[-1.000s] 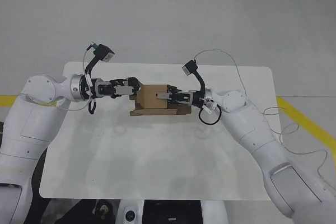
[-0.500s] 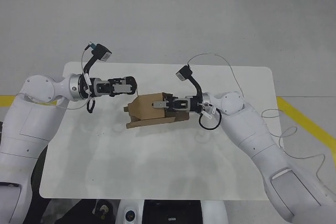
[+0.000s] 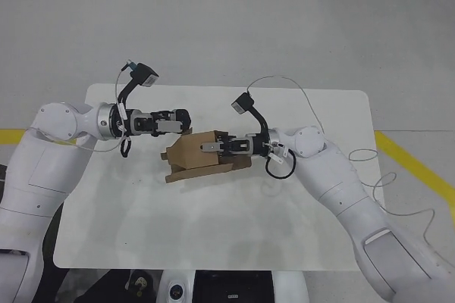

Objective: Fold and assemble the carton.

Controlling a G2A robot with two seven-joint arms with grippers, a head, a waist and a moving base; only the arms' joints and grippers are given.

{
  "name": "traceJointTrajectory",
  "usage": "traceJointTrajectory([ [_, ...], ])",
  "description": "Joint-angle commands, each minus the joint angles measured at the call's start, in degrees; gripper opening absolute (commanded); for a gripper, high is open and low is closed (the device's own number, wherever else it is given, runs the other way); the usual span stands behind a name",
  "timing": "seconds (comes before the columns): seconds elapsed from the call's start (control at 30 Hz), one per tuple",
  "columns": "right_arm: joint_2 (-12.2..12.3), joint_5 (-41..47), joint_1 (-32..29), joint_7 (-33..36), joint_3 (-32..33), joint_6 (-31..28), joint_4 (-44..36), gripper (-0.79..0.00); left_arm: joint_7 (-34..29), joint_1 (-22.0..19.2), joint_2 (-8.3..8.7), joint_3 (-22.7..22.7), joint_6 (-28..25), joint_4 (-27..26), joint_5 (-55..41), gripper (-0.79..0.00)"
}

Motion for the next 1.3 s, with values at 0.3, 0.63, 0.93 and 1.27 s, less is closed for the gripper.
traceJointTrajectory([
  [0.3,0.69,-1.09,-0.20,-2.38,3.44,-1.47,1.36,-0.785,2.26,-0.24,0.59,-1.16,-2.26,1.63,3.51,0.000],
  [0.63,1.92,-5.88,-2.42,-9.26,7.17,0.99,-1.93,-0.785,3.13,1.15,1.17,-0.67,-3.13,0.59,5.05,0.000],
  [0.93,1.80,-7.76,-2.94,-12.64,7.80,1.79,-3.17,-0.785,3.02,1.88,1.51,0.04,-3.02,-1.71,4.54,0.000],
  [1.27,1.34,-10.30,-2.43,-17.77,8.42,-0.05,-2.41,-0.785,2.10,2.35,2.00,0.70,-2.10,-3.51,3.14,0.000],
])
